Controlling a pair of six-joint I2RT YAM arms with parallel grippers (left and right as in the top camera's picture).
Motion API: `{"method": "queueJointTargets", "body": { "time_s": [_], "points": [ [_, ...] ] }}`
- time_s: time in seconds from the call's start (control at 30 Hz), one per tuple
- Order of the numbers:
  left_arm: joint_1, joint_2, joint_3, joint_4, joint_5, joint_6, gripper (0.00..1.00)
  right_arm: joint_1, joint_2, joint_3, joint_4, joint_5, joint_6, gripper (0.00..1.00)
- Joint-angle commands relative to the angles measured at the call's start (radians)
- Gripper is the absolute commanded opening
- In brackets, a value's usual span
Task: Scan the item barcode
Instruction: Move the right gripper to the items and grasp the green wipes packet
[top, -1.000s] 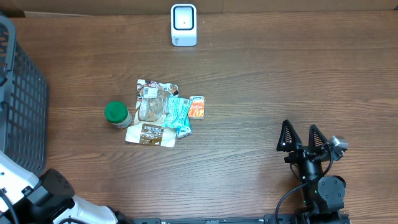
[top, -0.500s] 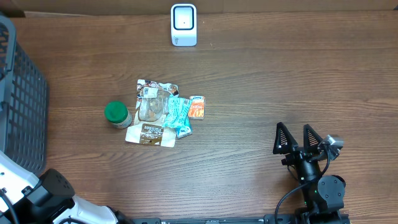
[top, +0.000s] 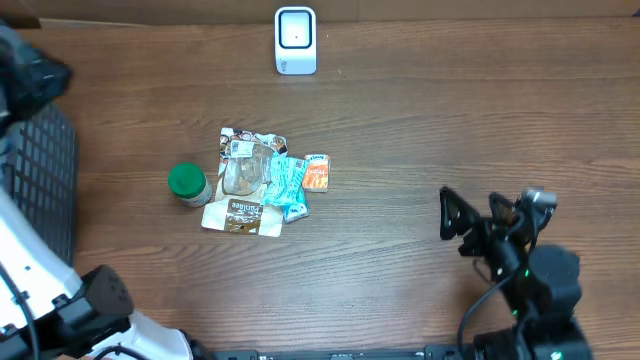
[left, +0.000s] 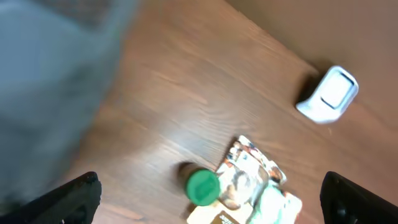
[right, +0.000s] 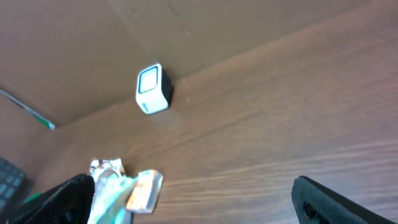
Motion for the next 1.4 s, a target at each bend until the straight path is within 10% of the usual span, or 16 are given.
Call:
{"method": "queueJointTargets", "body": {
  "time_s": [0.0, 0.3, 0.57, 0.9, 1.37],
  "points": [
    [-0.115, -0.006, 0.012, -0.013, -0.059, 0.041, 1.0, -0.002, 0.21, 0.224, -0.087, -0.1, -0.097, 1.0],
    [-0.328, -0.006, 0.006, -0.101, -0.074, 0.03, 0.99, -0.002, 0.827, 0.801, -0.485, -0.418, -0.134, 1.0],
    [-0.481, -0.006, -0.115, -0.032, -0.126, 0.043, 0.99, 0.021, 1.09, 0.83, -0.328, -0.732, -0.129, 0.91],
    [-0.48, -0.006, -0.271, 0.126, -0.127, 0.003, 0.99, 0.364, 1.303, 0.83, -0.194, -0.217, 0.368, 0.56],
    [-0.479, -0.006, -0.278, 0.133, -0.209, 0.003, 1.0, 0.528, 1.555, 0.83, -0.025, -0.227, 0.507, 0.48]
  ]
}}
